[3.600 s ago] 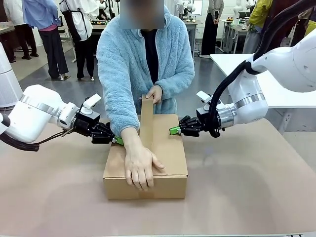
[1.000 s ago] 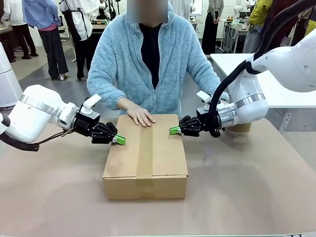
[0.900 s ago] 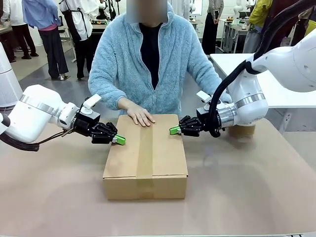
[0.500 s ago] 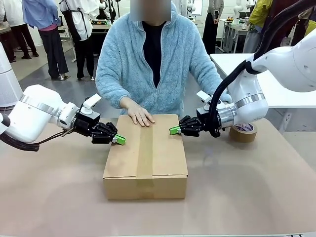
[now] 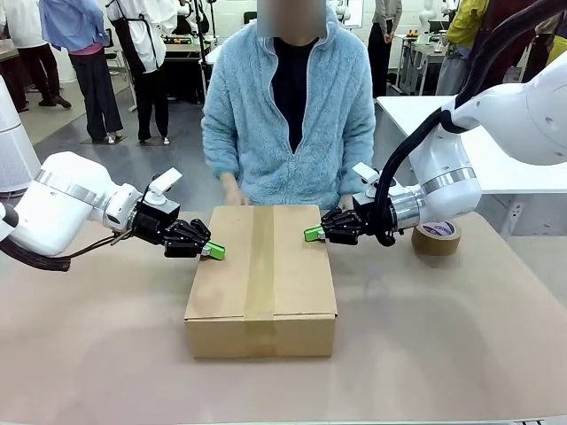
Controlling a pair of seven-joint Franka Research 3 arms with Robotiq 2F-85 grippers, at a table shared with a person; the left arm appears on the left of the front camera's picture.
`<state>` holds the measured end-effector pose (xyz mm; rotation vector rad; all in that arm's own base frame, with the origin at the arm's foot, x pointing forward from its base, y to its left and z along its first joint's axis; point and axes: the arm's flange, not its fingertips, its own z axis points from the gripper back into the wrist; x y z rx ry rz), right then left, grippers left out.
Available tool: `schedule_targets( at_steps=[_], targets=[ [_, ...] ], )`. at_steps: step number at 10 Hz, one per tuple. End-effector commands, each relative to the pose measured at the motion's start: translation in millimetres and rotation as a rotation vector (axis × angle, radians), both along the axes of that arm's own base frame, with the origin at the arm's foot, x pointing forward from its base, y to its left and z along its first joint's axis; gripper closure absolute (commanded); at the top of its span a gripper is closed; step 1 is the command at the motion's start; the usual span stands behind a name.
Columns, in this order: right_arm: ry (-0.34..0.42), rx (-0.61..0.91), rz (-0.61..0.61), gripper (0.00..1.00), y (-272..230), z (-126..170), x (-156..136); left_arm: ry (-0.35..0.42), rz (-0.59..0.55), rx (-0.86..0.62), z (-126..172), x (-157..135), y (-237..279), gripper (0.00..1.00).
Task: Wrap the clocks to prevent damage.
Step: After the human seals the box with tape, release both hands from the side flaps of the Package Box.
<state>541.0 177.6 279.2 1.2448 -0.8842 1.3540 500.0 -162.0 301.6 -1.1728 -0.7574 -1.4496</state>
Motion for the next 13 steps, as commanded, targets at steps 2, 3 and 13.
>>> schedule_targets(
  at_steps=[2, 3, 13],
  targets=[
    [0.0, 0.0, 0.0, 0.99, 0, 0, 0, 0.0, 0.0, 0.0, 0, 0, 0, 1.0],
    [-0.015, -0.021, -0.025, 0.99, -3, 17, 0, -0.014, 0.017, 0.02, 16, 4, 5, 1.0],
    [-0.027, -0.654, -0.202, 0.99, -29, 255, -123, -0.059, 0.095, 0.58, 247, -63, 117, 1.0]
  ],
)
